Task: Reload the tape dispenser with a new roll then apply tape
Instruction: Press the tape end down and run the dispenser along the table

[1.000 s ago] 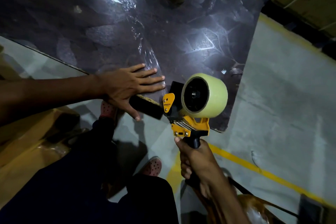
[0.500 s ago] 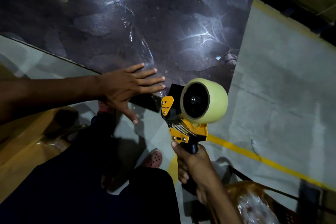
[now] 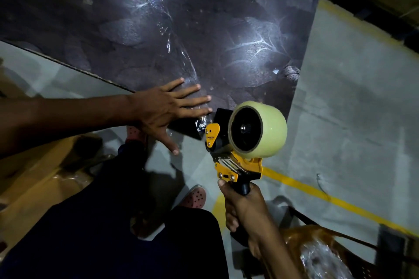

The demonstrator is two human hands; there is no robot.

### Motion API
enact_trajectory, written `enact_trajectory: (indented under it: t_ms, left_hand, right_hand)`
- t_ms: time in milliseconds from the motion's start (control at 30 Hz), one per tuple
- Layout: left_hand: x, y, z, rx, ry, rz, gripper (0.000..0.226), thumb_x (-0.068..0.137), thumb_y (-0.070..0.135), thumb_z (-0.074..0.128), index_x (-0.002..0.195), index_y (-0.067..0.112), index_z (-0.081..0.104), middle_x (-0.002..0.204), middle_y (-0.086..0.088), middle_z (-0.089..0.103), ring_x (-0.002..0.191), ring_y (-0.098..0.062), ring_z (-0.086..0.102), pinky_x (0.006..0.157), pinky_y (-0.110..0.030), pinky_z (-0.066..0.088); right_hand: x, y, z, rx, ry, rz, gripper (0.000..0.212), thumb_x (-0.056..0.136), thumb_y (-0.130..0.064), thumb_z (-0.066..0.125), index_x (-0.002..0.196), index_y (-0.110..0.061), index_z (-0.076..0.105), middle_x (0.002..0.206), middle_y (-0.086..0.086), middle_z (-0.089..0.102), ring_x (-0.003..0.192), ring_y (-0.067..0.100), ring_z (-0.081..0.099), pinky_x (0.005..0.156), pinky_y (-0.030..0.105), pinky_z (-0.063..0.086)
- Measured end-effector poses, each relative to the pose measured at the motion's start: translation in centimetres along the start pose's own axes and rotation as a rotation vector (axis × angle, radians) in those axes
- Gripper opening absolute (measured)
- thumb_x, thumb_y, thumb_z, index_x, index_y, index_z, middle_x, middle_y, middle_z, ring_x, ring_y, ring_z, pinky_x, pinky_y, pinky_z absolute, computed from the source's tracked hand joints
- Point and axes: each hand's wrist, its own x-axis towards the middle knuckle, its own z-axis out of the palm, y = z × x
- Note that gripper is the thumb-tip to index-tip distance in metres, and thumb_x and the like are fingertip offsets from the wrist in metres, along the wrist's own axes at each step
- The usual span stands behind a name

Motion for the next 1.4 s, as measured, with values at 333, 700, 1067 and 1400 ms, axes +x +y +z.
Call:
enact_trajectory:
  t_ms: [333,700,1067,1400]
  left_hand:
    - [0.0,0.2,-0.3,-0.004,-0.026,-0.015,0.137,0.060,0.113,0.026,0.165,0.037,-0.018,0.177,-0.002,-0.018,0.163,-0.038,-0.015,0.128,-0.062,-0.007]
    - [0.0,0.3,-0.2,0.002,-0.025,-0.019,0.136,0.062,0.112,0.031,0.166,0.037,-0.014,0.177,-0.001,-0.015,0.164,-0.038,-0.012,0.129,-0.062,-0.004]
    - [-0.3,0.4,-0.3,-0.017,-0.033,-0.032,0.134,0.064,0.110,0.033,0.164,0.039,-0.020,0.177,0.002,-0.019,0.164,-0.034,-0.016,0.130,-0.062,-0.005]
    - [-0.3,0.8,-0.6,-0.011,-0.055,-0.046,0.139,0.060,0.111,0.035,0.166,0.037,-0.015,0.178,0.000,-0.015,0.164,-0.037,-0.010,0.130,-0.067,0.002]
  right_hand:
    - [-0.1,1.4,-0.8,-0.043,-0.001,-0.004,0.034,0.100,-0.022,0.071,0.077,-0.012,0.047,0.045,0.000,0.034,0.033,0.016,0.029,0.046,0.029,0.025]
    - [1.6,1.9,1.3,-0.030,0.061,0.048,0.043,0.101,-0.024,0.070,0.072,-0.015,0.040,0.046,0.004,0.028,0.031,0.017,0.027,0.042,0.025,0.027]
    - [0.5,2.1,2.9,0.013,0.079,0.046,0.038,0.104,-0.020,0.065,0.075,-0.013,0.042,0.046,0.001,0.032,0.029,0.016,0.029,0.041,0.022,0.025]
    - [0.5,1.9,3.4,0.063,0.051,0.027,0.042,0.105,-0.019,0.065,0.070,-0.015,0.041,0.046,0.003,0.027,0.030,0.016,0.027,0.040,0.022,0.027]
